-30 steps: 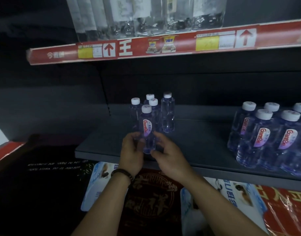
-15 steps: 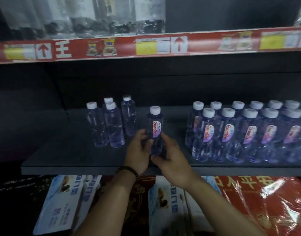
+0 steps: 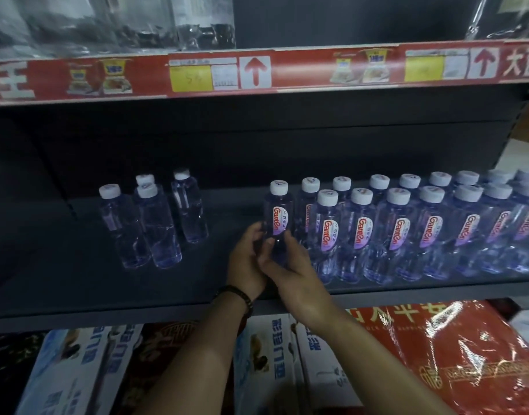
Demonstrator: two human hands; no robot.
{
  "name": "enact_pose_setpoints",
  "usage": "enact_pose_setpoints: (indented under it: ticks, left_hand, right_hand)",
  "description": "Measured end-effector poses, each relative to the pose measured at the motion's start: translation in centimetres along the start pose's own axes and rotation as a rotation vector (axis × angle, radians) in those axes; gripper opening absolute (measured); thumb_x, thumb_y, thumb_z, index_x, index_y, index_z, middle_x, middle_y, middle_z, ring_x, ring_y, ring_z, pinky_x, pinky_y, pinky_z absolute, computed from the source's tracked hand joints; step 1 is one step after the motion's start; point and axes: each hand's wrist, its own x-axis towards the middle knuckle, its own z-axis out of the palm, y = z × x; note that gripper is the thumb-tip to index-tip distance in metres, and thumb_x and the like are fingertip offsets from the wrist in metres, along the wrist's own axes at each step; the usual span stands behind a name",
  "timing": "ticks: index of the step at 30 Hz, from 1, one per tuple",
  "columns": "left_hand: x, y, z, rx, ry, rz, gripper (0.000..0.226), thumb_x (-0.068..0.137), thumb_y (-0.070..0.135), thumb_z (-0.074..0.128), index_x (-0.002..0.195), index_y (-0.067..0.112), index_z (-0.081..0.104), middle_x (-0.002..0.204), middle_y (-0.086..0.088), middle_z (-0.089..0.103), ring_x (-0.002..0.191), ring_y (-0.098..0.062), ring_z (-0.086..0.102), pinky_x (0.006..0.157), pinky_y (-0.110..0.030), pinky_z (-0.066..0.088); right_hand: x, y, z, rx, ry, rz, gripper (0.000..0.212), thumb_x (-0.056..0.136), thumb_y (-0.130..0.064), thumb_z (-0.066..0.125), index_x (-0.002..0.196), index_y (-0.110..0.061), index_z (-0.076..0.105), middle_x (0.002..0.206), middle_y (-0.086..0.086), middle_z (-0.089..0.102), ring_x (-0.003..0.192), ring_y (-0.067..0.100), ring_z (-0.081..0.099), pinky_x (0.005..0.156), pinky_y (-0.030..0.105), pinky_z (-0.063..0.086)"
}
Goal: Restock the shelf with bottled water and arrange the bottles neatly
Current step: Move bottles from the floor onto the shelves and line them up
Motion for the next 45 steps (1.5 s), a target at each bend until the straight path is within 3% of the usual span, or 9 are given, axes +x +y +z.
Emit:
enact_pose_setpoints:
  ticks: [5,10,14,19,23,28,35,41,45]
  left_hand:
    - [0.2,-0.2,0.7,-0.05,0.021,-0.039,0.031,0.107,0.005,0.054,0.132,0.019,0.065,0.126,-0.006,0.071,0.111,-0.016,0.072,0.086,-0.021,0.058]
    - [-0.2,-0.5,-1.1,0.037,0.162,0.001,0.048,0.084,0.034,0.067,0.13,0.033,0.057,0.12,-0.001,0.063,0.114,-0.024,0.065,0.106,-0.053,0.053]
    - [-1.1,0.5,-5.8,0.139,0.397,0.14,0.04,0.083,0.007,0.059,0.11,0.036,0.055,0.107,-0.001,0.058,0.099,-0.019,0.062,0.099,-0.055,0.054]
    - [-2.3,-0.2,-11.6,0.385,0.664,0.2,0.057,0.082,-0.016,0.055,0.127,0.02,0.052,0.127,-0.003,0.05,0.116,-0.018,0.055,0.11,-0.048,0.048]
    - [-3.0,-0.5,-14.0,0.343,0.618,0.199,0.057,0.091,-0.007,0.065,0.138,0.02,0.05,0.132,0.001,0.052,0.121,-0.014,0.055,0.113,-0.043,0.047]
    - [-3.9,-0.1,-15.5,0.253,0.484,0.14,0.061,0.093,-0.006,0.063,0.141,0.029,0.048,0.134,0.012,0.059,0.123,-0.002,0.059,0.114,-0.039,0.048]
    - [-3.9,-0.3,-16.4,0.175,0.385,0.085,0.054,0.099,0.008,0.066,0.14,0.037,0.048,0.126,0.024,0.063,0.114,0.013,0.06,0.108,-0.029,0.051]
    - [-4.3,0.5,-15.1,0.145,0.162,0.113,0.03,0.105,0.014,0.059,0.133,0.026,0.06,0.125,0.006,0.072,0.118,-0.009,0.067,0.106,-0.037,0.053]
    - [-4.4,1.1,-12.9,0.155,0.077,0.112,0.025,0.105,0.022,0.055,0.128,0.026,0.066,0.124,0.002,0.072,0.117,-0.012,0.067,0.104,-0.037,0.053]
  right_hand:
    - [-0.6,-1.4,-0.2,-0.033,0.016,0.0,0.058,0.087,-0.052,0.058,0.144,-0.043,0.051,0.142,-0.008,0.058,0.136,0.01,0.051,0.118,0.044,0.044]
    - [-0.1,-3.4,-0.4,-0.093,-0.012,0.196,0.039,0.089,-0.053,0.06,0.121,-0.031,0.064,0.114,-0.006,0.073,0.107,0.014,0.068,0.1,0.047,0.056]
    - [0.4,-5.6,2.5,0.051,-0.132,0.213,0.012,0.101,-0.021,0.062,0.108,-0.026,0.07,0.106,0.003,0.075,0.106,0.022,0.071,0.102,0.047,0.057]
    - [1.9,-4.4,9.6,0.027,-0.191,0.107,0.033,0.099,0.001,0.057,0.098,-0.031,0.066,0.1,-0.007,0.074,0.092,0.002,0.071,0.089,0.028,0.058]
    - [4.5,-4.6,13.2,0.096,-0.207,0.079,0.024,0.098,-0.01,0.065,0.11,-0.03,0.064,0.112,-0.007,0.074,0.106,0.007,0.07,0.096,0.026,0.055]
    - [7.7,-2.9,15.4,0.092,-0.292,0.044,0.038,0.09,-0.008,0.067,0.126,-0.019,0.068,0.119,0.002,0.077,0.112,0.022,0.073,0.106,0.052,0.056]
    - [4.9,-3.9,13.6,-0.012,-0.257,-0.045,0.047,0.09,0.0,0.069,0.125,-0.031,0.062,0.12,-0.002,0.073,0.109,0.009,0.071,0.097,0.036,0.061]
    - [-0.5,-2.4,10.1,-0.012,-0.209,-0.097,0.048,0.091,-0.011,0.067,0.134,-0.026,0.051,0.125,-0.011,0.068,0.121,0.011,0.066,0.108,0.048,0.054]
    - [-2.8,-2.4,7.2,-0.109,-0.194,-0.157,0.076,0.091,-0.002,0.065,0.154,-0.035,0.04,0.146,-0.013,0.053,0.138,0.003,0.052,0.119,0.037,0.045]
